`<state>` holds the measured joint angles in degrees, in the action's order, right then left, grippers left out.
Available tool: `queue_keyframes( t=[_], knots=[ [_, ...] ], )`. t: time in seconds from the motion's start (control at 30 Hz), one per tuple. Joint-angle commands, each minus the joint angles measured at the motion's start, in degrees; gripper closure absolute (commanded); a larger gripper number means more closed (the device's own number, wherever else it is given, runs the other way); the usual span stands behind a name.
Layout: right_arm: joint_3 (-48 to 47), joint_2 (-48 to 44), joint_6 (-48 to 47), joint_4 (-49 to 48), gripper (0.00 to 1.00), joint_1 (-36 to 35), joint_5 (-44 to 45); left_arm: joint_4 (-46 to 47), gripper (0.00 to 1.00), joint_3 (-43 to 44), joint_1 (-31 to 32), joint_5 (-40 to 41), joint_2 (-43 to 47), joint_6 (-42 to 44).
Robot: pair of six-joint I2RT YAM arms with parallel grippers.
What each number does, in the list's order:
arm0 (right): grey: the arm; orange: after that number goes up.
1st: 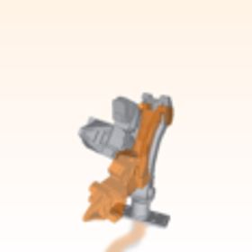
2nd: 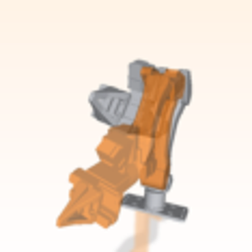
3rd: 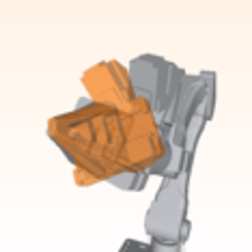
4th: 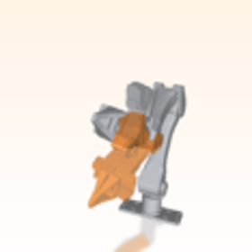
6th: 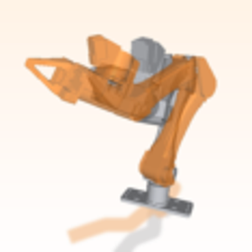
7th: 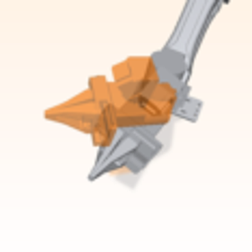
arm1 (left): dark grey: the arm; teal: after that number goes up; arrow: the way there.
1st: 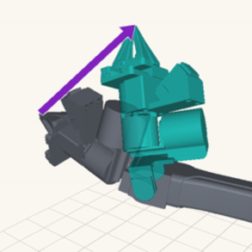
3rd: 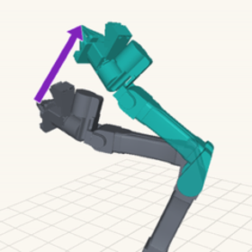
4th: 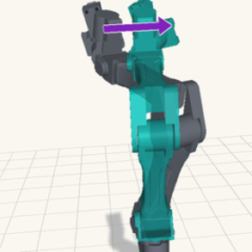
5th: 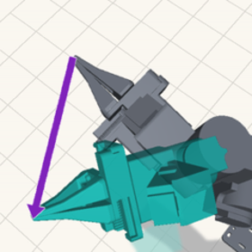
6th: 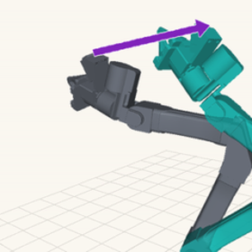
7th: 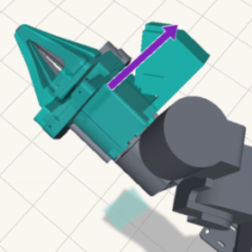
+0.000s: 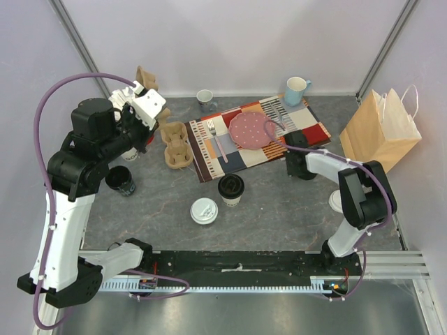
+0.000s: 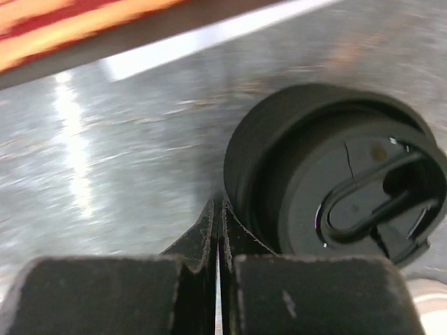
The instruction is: Pack the takeout coffee
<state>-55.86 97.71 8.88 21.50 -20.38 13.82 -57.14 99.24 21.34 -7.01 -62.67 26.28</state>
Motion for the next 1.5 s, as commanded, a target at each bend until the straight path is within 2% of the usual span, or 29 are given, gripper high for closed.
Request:
queue_keyframes(
  t=[0.0, 0.13, 0.23, 0.33, 0.43, 0.5, 0.6, 0.63, 0.67, 0.73, 0.8, 0.9, 1.03, 1.1, 1.17, 1.27, 1.47],
  knots=[
    [1.01, -2.61, 2.28, -0.31, 1.00, 6.31, 3.93, 1.16, 0.98, 2.10, 0.01, 0.50, -0.08, 0.88],
    [-0.13, -2.00, -0.09, -0.75, 1.00, 10.97, 1.92, 1.16, 0.98, 2.10, 0.01, 0.41, 0.18, 0.88],
    [-1.97, -1.56, -1.76, -0.23, 1.00, 11.07, -0.19, 1.16, 0.98, 2.01, 0.01, 0.50, 0.36, 0.96],
    [-3.81, -3.40, -1.94, 1.26, 1.00, 11.07, 1.29, 0.98, 0.98, 2.01, 0.01, 0.68, 0.45, 1.14],
    [-7.94, -7.44, -3.34, 4.86, 1.00, 10.72, -5.97, 0.89, 0.98, 1.83, 0.01, 0.85, 0.45, 1.23],
    [-12.23, -11.03, -5.62, 8.36, 0.93, 9.58, -12.93, 0.81, 0.98, 1.92, 0.01, 0.59, 0.27, 1.05],
    [-18.03, -15.43, -8.44, 12.76, 0.69, 4.66, -10.32, 0.89, 0.98, 2.01, 0.01, -0.20, 0.10, 0.79],
    [-19.54, -16.40, -8.53, 13.74, 0.46, 3.61, -8.66, 0.89, 0.98, 2.01, 0.01, -0.46, 0.01, 0.70],
    [-21.03, -17.20, -8.45, 14.79, 0.33, 3.59, -5.85, 0.89, 0.98, 2.01, 0.01, -0.73, 0.01, 0.70],
    [-25.17, -18.87, -6.35, 18.13, 0.02, 4.64, 8.18, 0.89, 0.98, 2.01, 0.01, -0.90, -0.25, 0.61],
    [-28.94, -20.27, -4.67, 21.55, 0.02, 6.92, 17.33, 0.89, 0.98, 2.44, 0.01, -0.99, -0.95, 0.44],
    [-29.92, -24.75, -5.28, 21.31, 0.02, 11.93, 20.70, 0.89, 0.98, 3.06, 0.01, -1.26, -1.22, 0.00],
    [-31.16, -28.54, -6.94, 21.75, 0.02, 14.40, 24.31, 0.89, 0.98, 1.92, 0.01, -2.48, -0.78, -0.18],
    [-30.37, -28.89, -7.65, 21.75, 0.02, 17.81, 23.27, 1.33, 0.98, 0.61, 0.01, -3.19, -0.87, -0.27],
    [-29.23, -27.15, -8.18, 21.92, 0.02, 21.85, 17.23, 1.60, 0.98, -0.27, 0.01, -4.07, -1.22, -0.35],
    [-28.70, -23.90, -8.44, 20.09, 0.02, 25.91, 15.27, 2.30, 0.98, -1.42, 0.01, -4.59, -1.66, -0.62],
    [-33.95, -14.59, -15.03, 18.32, 0.02, 27.23, 21.51, 2.30, 0.98, -1.07, 0.01, -5.83, -2.10, -0.71]
  ],
)
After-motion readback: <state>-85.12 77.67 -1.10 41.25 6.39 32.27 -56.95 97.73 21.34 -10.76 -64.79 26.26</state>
